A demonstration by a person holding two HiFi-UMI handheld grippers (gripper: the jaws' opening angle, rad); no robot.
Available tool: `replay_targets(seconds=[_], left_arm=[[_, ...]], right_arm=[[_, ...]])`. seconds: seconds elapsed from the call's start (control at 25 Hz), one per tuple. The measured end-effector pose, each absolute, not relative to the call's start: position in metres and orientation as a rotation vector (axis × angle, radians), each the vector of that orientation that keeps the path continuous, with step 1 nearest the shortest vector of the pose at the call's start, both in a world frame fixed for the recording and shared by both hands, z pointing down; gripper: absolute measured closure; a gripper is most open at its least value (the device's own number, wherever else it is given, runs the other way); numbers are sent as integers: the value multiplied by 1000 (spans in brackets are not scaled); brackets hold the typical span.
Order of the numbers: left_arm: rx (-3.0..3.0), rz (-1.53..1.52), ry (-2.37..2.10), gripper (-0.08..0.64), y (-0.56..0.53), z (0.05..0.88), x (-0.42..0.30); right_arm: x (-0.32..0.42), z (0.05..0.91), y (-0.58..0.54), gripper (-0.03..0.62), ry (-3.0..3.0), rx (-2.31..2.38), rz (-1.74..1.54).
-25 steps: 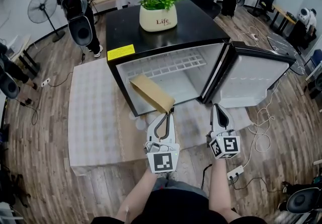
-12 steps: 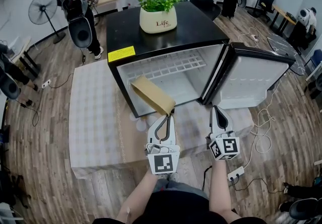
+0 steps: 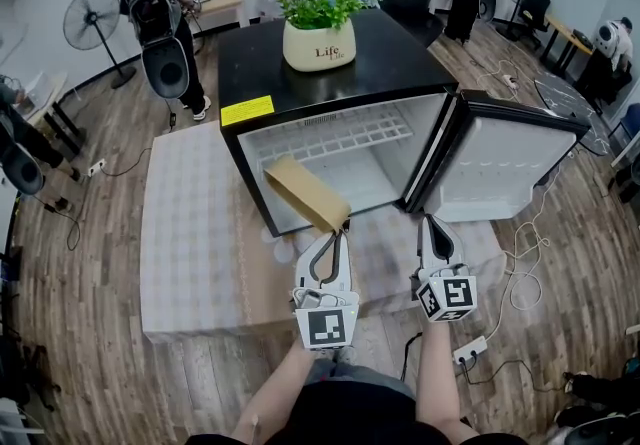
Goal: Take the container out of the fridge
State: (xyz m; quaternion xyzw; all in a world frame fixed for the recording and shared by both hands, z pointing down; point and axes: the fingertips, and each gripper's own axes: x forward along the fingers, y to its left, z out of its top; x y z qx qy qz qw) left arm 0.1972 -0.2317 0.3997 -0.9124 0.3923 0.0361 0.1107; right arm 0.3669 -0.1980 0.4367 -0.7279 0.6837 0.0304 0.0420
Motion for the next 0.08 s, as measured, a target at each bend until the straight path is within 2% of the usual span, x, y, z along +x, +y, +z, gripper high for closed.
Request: replay_targets(seconds=[0.08], left_arm=[[-2684, 108, 1156, 546, -231, 399, 197]], right_arm=[[366, 436, -198, 586, 2093, -2226, 93]])
